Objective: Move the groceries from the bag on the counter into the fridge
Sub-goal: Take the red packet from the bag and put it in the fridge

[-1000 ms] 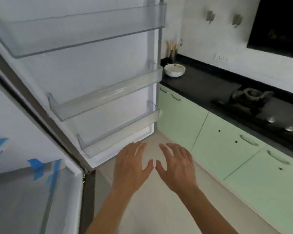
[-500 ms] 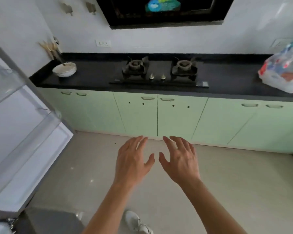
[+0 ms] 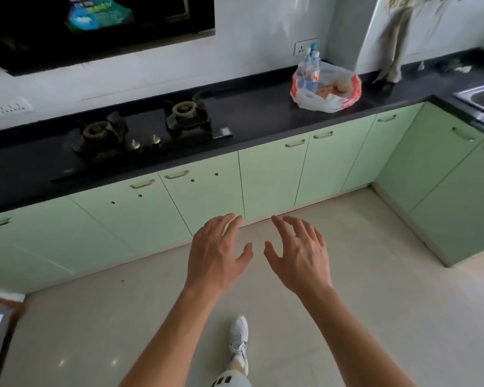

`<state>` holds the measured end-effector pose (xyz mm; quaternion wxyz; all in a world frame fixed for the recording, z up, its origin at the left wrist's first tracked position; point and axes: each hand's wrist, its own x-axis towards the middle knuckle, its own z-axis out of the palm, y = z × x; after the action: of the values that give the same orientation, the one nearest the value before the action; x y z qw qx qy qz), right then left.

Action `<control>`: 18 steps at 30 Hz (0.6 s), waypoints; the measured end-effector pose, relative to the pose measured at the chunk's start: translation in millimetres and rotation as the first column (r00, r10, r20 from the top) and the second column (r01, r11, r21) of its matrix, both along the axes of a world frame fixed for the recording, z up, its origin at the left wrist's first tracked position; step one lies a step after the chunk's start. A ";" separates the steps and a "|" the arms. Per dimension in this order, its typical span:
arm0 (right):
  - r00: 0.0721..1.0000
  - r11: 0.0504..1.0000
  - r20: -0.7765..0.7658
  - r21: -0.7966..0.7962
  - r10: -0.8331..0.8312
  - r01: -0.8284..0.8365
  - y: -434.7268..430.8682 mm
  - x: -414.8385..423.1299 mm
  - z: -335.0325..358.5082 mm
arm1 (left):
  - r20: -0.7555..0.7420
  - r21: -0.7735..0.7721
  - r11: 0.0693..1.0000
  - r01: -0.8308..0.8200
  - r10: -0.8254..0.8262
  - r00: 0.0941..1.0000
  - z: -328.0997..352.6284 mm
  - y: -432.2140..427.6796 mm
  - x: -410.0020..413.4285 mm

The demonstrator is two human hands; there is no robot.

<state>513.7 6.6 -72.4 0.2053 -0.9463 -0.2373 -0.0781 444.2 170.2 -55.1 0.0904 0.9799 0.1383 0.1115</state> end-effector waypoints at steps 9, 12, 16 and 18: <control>0.987 0.985 -0.022 -0.075 -0.156 0.154 30.0 84.9 8.8 | -0.025 -0.028 0.986 0.165 -0.166 0.986 -0.9 39.7 107.8; 0.977 0.974 -0.019 -0.088 -0.213 0.210 46.2 109.8 12.8 | -0.027 -0.022 0.972 0.235 -0.235 0.972 0.7 58.6 143.5; 0.958 0.954 -0.026 -0.100 -0.287 0.283 60.8 133.8 13.4 | -0.024 -0.038 0.948 0.315 -0.316 0.949 -0.7 72.7 183.1; 0.948 0.945 -0.028 -0.101 -0.316 0.312 63.7 144.0 12.9 | -0.026 -0.049 0.937 0.347 -0.348 0.937 -2.5 74.8 200.3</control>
<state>657.6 70.3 -59.5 0.1502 -0.9821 -0.0826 -0.0774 644.6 245.0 -57.5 0.1275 0.9885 -0.0329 0.0741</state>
